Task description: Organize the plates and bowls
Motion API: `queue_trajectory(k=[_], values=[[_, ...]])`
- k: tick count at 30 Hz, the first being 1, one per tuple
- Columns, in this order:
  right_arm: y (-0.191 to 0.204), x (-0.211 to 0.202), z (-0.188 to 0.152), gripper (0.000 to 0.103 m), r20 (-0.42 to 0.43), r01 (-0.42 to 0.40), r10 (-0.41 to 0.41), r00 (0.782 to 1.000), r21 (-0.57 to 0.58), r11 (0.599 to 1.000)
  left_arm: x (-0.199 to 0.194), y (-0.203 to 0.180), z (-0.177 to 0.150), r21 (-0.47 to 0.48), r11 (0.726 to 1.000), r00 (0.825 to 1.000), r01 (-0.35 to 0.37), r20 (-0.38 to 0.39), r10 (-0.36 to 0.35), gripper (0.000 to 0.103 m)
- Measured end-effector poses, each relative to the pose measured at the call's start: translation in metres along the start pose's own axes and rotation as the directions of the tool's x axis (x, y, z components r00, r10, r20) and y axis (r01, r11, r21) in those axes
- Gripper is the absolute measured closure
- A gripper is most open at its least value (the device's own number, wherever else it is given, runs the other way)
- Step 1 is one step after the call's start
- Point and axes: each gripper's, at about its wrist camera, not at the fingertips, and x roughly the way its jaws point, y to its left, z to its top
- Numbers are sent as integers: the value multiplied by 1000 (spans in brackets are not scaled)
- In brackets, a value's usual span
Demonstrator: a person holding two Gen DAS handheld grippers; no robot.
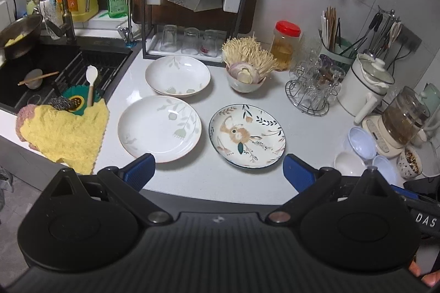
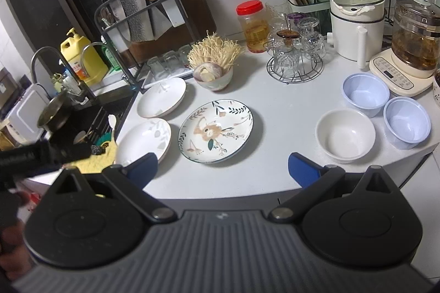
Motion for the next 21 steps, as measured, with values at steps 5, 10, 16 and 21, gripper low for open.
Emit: queue_trajectory(k=[5,10,16,21], values=[[-6,-1,-8,0,-17,-14,14,1000,2,1000,-7,1,-5,-25,999,999,-35,9,35,2],[-4,2,-10,0,-15,-18,18,1000,4,1000,1,11,-8,-42,997,998,-57,-20,56,2],[4,19,-2,2,9,26,-27,1000,56,998,30,27,14,-10,1000,999,13,-39,-13,2],[31,46,6,2,33,80,-83,996,82,993,64,54,40,6,996,994,84,-69,-84,2]])
